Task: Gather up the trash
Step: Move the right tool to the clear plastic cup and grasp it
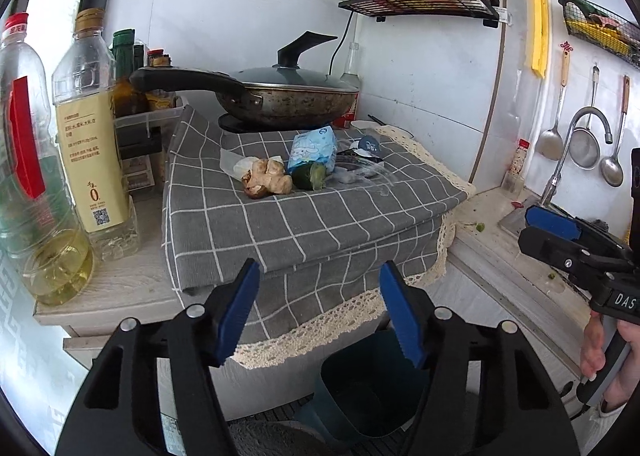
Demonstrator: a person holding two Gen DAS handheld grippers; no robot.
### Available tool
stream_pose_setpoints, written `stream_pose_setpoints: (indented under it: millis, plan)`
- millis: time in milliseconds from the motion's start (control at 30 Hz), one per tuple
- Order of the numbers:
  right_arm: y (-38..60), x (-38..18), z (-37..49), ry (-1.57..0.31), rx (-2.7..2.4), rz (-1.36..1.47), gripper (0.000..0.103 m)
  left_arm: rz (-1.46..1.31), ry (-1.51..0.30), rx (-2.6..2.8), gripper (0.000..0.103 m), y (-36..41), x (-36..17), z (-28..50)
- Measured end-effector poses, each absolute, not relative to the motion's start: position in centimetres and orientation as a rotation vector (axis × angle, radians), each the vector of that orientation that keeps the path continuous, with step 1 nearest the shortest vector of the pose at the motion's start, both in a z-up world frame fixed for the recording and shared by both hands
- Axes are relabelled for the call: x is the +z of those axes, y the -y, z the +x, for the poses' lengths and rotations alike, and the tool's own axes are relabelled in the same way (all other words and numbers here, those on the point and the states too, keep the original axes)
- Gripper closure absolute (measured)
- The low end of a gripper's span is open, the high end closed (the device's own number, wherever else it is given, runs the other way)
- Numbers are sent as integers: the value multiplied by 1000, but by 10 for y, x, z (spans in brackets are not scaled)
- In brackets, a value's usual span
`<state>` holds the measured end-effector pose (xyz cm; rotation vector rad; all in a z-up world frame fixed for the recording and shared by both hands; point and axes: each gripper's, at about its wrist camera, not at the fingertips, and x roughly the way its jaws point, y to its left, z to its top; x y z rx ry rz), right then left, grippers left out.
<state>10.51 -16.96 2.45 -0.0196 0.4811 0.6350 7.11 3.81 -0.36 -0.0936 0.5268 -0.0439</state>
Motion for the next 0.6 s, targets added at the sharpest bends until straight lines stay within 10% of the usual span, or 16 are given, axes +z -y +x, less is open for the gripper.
stream_pose_setpoints:
  millis: [267, 600]
  plan:
    - [137, 13, 163, -546, 696, -24, 64, -33, -579, -43, 61, -65, 5, 127]
    - [116, 4, 213, -582, 716, -45, 65, -13, -646, -11, 69, -77, -2, 173]
